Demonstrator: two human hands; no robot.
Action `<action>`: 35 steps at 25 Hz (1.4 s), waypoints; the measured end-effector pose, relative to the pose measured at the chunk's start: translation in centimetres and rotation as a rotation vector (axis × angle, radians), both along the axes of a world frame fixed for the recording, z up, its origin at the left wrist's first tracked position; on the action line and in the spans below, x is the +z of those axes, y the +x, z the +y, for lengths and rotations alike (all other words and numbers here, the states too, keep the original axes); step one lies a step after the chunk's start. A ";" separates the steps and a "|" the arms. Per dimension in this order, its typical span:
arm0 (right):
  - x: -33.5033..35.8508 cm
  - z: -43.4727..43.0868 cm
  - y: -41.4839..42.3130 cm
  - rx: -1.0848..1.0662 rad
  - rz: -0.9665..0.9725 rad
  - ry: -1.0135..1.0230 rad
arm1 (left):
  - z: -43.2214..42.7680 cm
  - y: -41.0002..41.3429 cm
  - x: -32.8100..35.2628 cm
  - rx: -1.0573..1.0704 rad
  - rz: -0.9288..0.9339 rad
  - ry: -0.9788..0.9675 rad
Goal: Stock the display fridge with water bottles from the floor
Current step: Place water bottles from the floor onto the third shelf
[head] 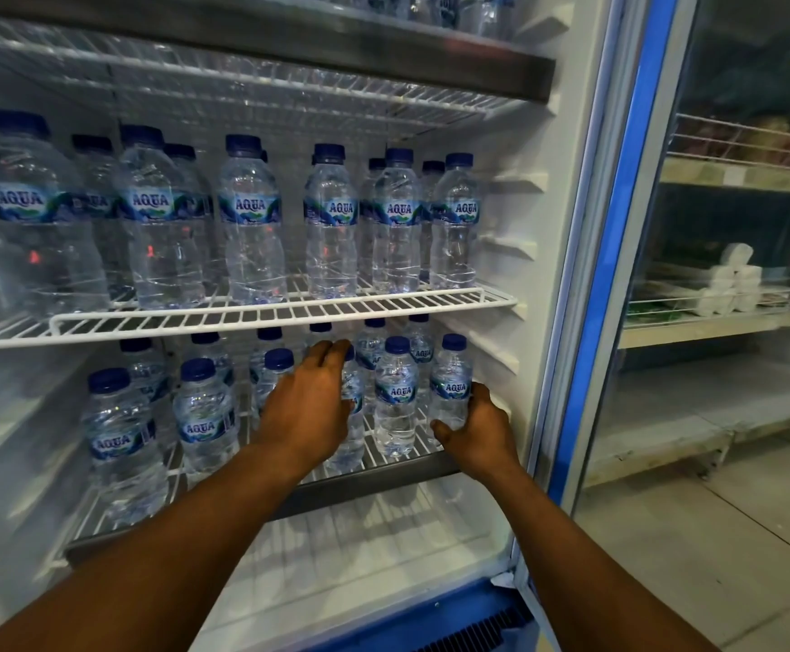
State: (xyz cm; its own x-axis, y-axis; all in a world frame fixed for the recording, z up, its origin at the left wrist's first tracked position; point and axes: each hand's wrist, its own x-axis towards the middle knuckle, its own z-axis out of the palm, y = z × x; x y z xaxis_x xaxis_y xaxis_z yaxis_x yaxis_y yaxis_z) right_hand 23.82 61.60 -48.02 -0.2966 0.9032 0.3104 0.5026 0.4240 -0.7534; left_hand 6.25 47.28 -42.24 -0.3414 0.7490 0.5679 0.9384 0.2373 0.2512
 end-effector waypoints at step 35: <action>-0.4 -1.3 0.5 -0.015 0.030 0.079 | -2.6 0.0 0.0 -0.009 0.041 -0.008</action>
